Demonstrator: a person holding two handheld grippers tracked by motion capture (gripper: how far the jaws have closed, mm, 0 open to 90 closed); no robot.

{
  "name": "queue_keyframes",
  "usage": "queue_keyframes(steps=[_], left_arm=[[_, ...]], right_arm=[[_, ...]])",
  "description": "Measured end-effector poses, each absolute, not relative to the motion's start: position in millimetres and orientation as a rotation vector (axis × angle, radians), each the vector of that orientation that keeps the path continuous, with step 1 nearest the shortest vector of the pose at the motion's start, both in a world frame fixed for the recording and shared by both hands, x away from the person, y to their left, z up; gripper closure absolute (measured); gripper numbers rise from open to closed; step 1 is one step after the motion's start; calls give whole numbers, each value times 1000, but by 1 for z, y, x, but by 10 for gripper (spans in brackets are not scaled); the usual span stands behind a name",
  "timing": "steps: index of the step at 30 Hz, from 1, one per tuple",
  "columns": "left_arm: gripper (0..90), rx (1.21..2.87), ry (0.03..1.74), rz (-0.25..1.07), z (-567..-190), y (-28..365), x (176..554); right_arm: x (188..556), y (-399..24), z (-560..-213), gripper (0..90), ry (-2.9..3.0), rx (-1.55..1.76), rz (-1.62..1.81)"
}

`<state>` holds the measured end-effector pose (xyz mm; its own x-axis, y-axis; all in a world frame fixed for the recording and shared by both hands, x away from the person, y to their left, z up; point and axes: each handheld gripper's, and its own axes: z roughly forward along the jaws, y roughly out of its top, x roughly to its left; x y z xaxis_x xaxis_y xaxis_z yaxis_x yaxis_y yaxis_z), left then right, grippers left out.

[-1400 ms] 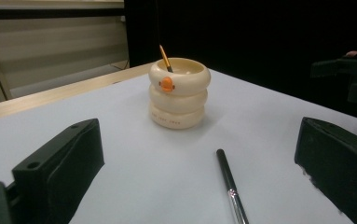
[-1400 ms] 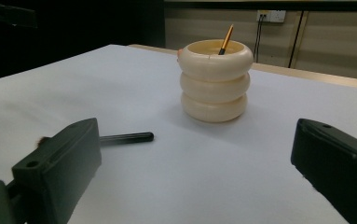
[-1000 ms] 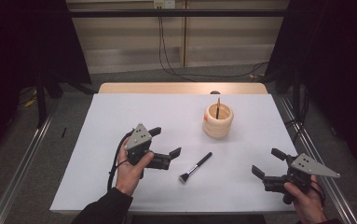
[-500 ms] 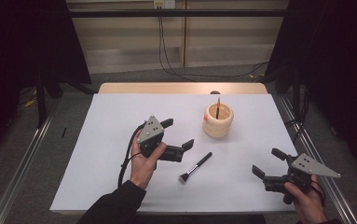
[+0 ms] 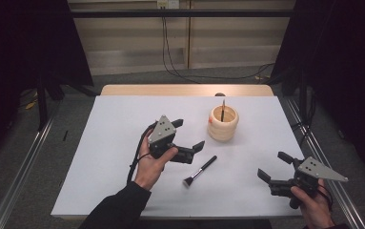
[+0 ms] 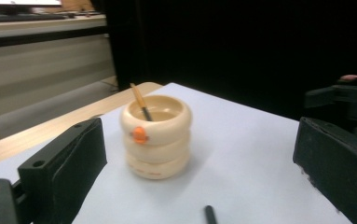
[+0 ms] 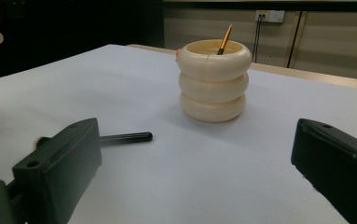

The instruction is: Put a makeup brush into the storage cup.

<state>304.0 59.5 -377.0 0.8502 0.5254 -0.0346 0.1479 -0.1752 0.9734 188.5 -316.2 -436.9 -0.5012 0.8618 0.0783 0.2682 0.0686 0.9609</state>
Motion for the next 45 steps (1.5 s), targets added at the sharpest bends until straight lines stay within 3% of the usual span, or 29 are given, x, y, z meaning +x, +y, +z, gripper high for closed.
queue_keyframes(steps=[5,8,28,30,38,45], left_arm=[[30,1796,528,344,-377,56,305],[63,1834,517,223,-380,53,307],[80,2160,588,106,-387,39,310],[123,2195,587,126,-389,39,311],[152,2302,643,101,-394,37,317],[253,2464,623,50,-400,33,318]], right_arm=[[189,-316,-437,13,1821,1117,1453],[188,-316,-437,13,1824,1120,1453],[189,-317,-437,12,1821,1121,1454],[189,-316,-437,12,1820,1121,1454],[189,-316,-437,12,1821,1120,1449],[189,-315,-437,12,1834,1114,1451]])
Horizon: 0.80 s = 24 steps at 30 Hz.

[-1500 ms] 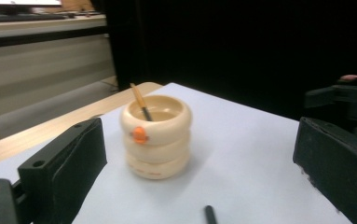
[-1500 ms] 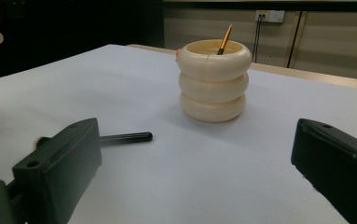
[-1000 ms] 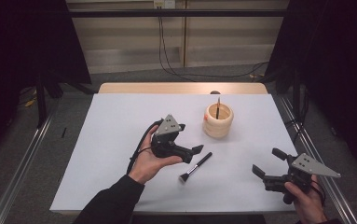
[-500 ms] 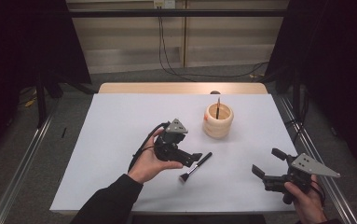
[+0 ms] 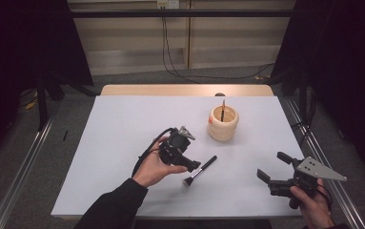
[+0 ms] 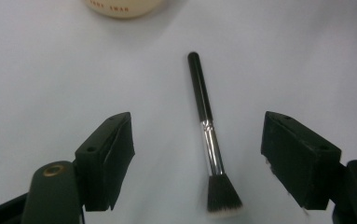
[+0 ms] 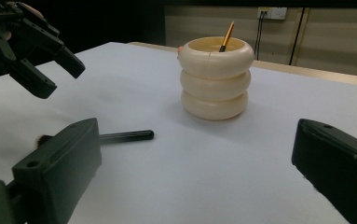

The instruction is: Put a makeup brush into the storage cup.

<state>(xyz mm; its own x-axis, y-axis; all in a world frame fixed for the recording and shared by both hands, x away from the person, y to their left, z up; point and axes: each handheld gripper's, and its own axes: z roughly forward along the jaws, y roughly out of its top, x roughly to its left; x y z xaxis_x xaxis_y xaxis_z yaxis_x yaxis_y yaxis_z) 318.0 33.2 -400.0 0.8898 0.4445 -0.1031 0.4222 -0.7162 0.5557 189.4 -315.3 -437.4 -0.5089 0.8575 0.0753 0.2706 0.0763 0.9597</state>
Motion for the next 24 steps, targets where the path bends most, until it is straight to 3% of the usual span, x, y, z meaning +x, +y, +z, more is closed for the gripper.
queue_keyframes(steps=[17,24], left_arm=[[329,2554,725,-42,-414,21,320],[440,2631,718,-64,-424,11,318]], right_arm=[[190,-315,-438,9,1841,1102,1436],[190,-315,-438,9,1842,1099,1435]])
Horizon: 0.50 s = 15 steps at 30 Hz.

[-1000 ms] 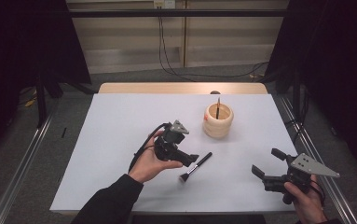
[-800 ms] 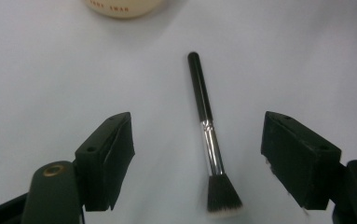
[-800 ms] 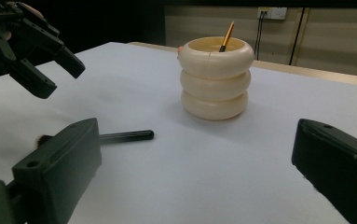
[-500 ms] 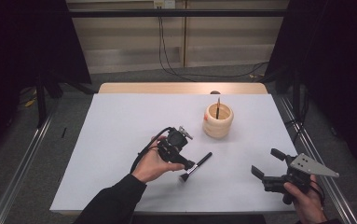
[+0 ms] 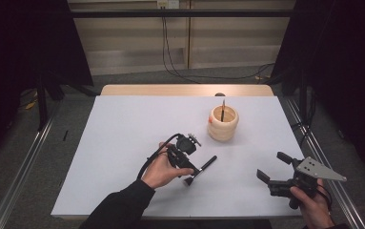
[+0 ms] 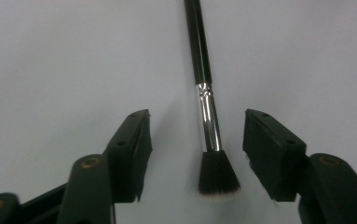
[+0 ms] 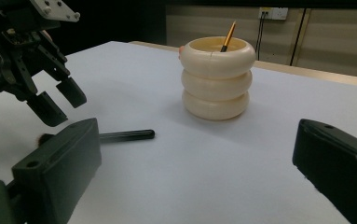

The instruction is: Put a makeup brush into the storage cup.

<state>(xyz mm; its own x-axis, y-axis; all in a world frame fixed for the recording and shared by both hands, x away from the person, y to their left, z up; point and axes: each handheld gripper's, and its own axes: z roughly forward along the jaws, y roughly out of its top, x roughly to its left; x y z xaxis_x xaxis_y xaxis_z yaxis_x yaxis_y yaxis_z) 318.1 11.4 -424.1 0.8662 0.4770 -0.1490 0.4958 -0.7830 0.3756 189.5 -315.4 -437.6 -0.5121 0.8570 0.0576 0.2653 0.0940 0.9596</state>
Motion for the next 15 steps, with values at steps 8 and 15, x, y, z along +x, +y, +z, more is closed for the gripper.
queue_keyframes(steps=[8,15], left_arm=[[489,2691,704,-58,-439,2,315],[556,2714,706,-71,-444,-3,315]], right_arm=[[189,-314,-437,9,1846,1103,1438],[189,-314,-437,9,1850,1099,1439]])
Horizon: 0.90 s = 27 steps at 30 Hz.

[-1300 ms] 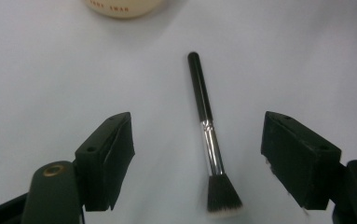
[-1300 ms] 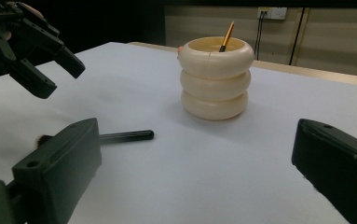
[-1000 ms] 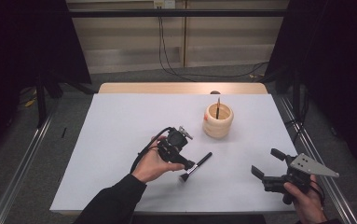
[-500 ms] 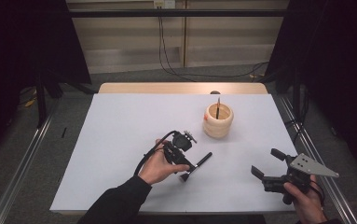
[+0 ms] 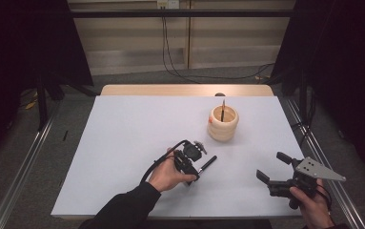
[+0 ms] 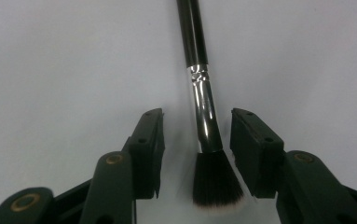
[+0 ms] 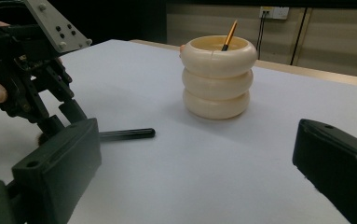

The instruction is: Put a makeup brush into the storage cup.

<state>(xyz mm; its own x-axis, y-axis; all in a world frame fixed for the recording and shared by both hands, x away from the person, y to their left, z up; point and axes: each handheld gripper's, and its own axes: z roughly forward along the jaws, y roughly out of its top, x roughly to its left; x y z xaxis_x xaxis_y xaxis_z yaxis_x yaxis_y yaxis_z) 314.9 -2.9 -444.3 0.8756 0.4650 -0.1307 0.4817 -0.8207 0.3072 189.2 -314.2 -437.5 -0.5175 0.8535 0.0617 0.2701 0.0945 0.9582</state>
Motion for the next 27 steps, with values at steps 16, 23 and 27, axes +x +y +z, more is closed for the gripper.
queue_keyframes(steps=[16,23,27], left_arm=[[598,2717,728,-72,-447,-6,318],[602,2721,731,-58,-448,-7,317],[673,2734,744,-2,-448,-8,316]], right_arm=[[189,-314,-438,9,1848,1098,1441],[190,-313,-438,9,1847,1100,1441],[190,-313,-438,9,1848,1099,1440]])
